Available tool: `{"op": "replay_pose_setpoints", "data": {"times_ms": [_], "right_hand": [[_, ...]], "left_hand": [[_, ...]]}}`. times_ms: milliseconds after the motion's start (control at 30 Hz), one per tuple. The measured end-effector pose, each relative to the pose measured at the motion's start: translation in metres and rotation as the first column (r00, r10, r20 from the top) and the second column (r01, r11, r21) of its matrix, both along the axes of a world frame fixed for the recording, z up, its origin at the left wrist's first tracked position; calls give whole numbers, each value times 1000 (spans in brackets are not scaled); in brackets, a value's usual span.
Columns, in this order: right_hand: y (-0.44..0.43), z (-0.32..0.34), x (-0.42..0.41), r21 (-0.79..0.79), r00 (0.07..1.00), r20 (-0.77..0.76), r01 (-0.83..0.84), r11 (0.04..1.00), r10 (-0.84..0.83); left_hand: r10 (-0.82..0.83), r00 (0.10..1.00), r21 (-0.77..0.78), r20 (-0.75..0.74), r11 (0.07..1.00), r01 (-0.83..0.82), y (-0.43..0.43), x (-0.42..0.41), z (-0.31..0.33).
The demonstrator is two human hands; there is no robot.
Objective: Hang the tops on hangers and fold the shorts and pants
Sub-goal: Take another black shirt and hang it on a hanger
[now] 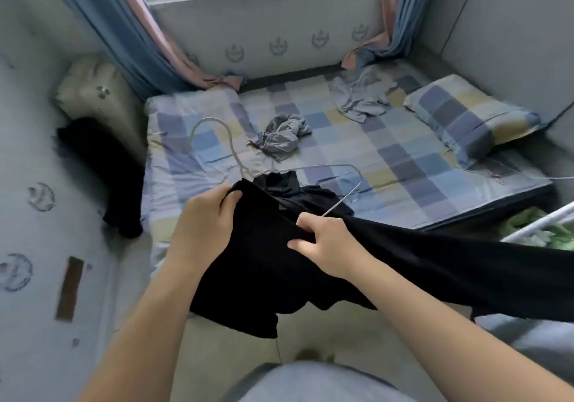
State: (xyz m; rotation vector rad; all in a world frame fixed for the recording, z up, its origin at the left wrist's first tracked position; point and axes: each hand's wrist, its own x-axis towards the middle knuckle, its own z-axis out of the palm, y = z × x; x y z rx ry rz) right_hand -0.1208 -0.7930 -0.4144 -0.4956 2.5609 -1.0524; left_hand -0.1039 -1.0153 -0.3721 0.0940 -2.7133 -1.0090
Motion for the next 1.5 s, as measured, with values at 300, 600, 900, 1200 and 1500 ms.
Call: {"op": "replay_pose_setpoints", "data": {"times_ms": [300, 600, 900, 1200, 1500], "right_hand": [[-85, -33, -6, 18, 943, 105, -318, 948, 315], [-97, -71, -24, 206, 879, 178, -473, 857, 442], [-39, -83, -50, 445, 918, 12, -359, 820, 396], [39, -45, -73, 302, 965, -222, -68, 951, 139], [36, 35, -50, -151, 965, -211, -189, 970, 156]], "left_hand": [[210, 977, -8, 21, 978, -210, -84, 63, 4], [191, 979, 66, -66, 980, -187, -109, 73, 7], [76, 997, 109, -11, 991, -74, -110, 48, 9], [-106, 983, 174, 148, 982, 79, -76, 10, 7], [-341, 930, 63, 139, 940, 336, 24, -29, 10]]}}
